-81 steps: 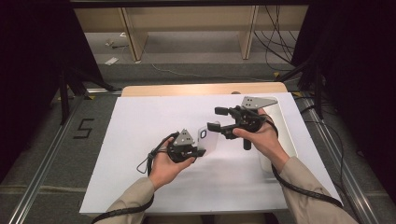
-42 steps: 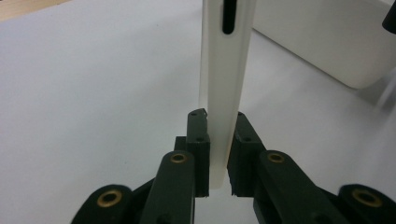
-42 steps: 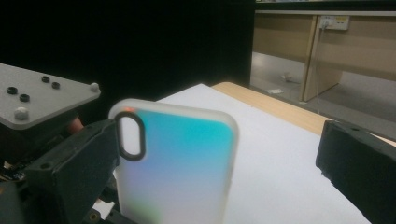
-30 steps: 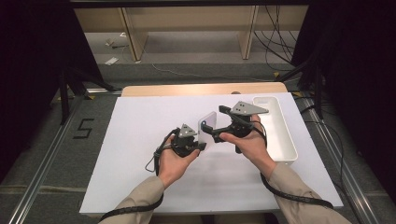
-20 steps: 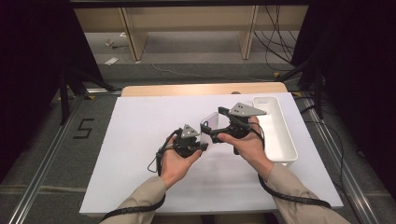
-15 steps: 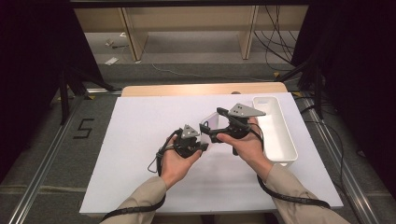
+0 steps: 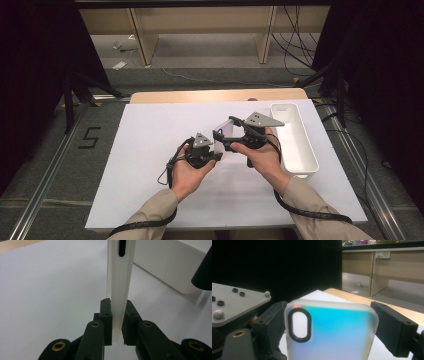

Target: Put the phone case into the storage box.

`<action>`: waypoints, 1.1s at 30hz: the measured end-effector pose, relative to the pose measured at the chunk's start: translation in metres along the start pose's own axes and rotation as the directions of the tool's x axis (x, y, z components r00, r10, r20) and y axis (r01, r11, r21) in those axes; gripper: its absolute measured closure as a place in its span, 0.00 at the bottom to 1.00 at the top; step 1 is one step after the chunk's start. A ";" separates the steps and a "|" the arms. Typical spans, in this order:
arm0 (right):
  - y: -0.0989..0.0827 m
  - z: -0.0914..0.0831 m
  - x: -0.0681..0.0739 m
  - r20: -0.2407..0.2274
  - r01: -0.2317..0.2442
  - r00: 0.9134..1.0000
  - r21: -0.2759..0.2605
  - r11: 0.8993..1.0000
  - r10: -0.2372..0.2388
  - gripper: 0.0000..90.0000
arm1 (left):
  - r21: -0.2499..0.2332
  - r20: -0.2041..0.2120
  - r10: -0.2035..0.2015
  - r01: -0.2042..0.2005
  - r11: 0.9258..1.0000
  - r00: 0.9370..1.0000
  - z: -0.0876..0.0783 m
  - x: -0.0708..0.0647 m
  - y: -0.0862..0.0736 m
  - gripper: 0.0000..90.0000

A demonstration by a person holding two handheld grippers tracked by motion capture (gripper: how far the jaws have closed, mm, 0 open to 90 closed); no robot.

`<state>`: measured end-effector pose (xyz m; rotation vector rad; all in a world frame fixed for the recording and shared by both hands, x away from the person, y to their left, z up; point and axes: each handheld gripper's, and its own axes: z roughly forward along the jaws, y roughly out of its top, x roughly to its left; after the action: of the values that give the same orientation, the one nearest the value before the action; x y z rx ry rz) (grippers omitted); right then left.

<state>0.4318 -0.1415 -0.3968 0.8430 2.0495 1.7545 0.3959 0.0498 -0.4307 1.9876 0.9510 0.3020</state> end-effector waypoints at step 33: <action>0.013 -0.016 -0.014 0.056 -0.023 0.998 -0.056 0.998 0.026 0.20 | -0.136 0.038 0.091 -0.085 0.987 0.995 -0.017 0.014 0.003 0.06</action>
<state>0.4365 -0.1617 -0.3829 0.8946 1.9540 1.7709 0.3977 0.0695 -0.4210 1.9079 0.7955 0.3602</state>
